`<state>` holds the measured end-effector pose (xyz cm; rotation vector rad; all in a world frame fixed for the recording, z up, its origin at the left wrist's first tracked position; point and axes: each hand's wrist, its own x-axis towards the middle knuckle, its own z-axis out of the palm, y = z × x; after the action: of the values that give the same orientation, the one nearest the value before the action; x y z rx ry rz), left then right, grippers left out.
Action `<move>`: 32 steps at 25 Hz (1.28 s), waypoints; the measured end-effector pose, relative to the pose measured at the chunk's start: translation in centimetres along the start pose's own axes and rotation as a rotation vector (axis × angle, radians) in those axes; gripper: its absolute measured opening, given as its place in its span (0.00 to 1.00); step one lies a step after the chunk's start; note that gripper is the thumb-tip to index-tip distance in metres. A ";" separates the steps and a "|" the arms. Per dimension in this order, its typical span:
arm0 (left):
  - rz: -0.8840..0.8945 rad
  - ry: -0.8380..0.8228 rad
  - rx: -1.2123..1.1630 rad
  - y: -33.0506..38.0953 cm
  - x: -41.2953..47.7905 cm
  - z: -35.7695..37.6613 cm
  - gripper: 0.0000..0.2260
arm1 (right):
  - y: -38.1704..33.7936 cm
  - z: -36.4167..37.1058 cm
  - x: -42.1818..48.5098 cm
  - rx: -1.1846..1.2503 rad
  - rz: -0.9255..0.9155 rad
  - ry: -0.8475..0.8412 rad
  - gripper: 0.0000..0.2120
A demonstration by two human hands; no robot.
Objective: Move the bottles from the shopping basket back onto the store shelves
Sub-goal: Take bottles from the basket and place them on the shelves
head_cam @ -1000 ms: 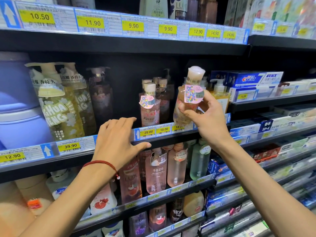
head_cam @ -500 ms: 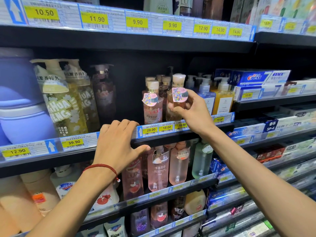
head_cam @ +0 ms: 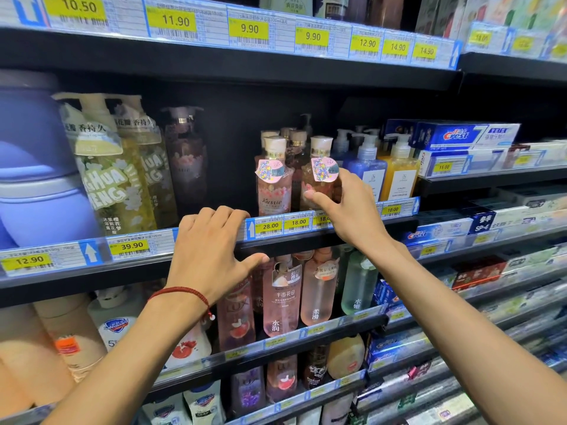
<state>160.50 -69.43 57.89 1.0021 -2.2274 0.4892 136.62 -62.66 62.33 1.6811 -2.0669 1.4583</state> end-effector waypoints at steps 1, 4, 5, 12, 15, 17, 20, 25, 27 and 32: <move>-0.001 0.002 0.001 0.0 -0.1 0.1 0.31 | 0.3 0.2 -0.2 0.009 -0.008 0.018 0.21; -0.005 -0.004 0.006 0.0 -0.2 0.1 0.32 | 0.7 0.5 -0.9 0.030 -0.022 0.064 0.21; -0.006 -0.008 0.008 0.0 -0.2 0.1 0.33 | 0.9 0.6 -1.1 0.031 -0.028 0.078 0.22; -0.047 -0.011 0.026 0.6 -0.8 0.2 0.35 | 1.6 1.3 -1.6 -0.028 -0.044 0.124 0.23; -0.093 -0.033 0.001 1.2 -0.6 -0.3 0.35 | 1.6 1.1 -1.8 -0.008 -0.055 0.097 0.26; -0.137 -0.044 -0.019 1.9 -0.4 -0.6 0.33 | 1.6 0.8 -2.0 0.006 -0.058 0.055 0.28; -0.158 -0.051 0.019 2.5 -0.4 -0.5 0.31 | 1.8 0.3 -2.6 0.050 -0.089 0.060 0.28; -0.147 -0.094 0.063 2.4 -0.7 -0.8 0.32 | 4.1 0.7 -4.8 -0.076 -0.301 0.184 0.23; -0.145 -0.110 0.073 2.5 -0.7 -1.0 0.33 | 5.3 0.9 -5.7 -0.177 -0.364 0.142 0.23; -0.197 -0.129 0.142 4.4 -2.6 -2.2 0.35 | 6.0 -0.1 -7.1 -0.332 -0.480 0.034 0.27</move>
<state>159.27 -64.05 57.38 1.3465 -2.1999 0.5126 134.50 -58.05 54.50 1.8198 -1.6142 0.9311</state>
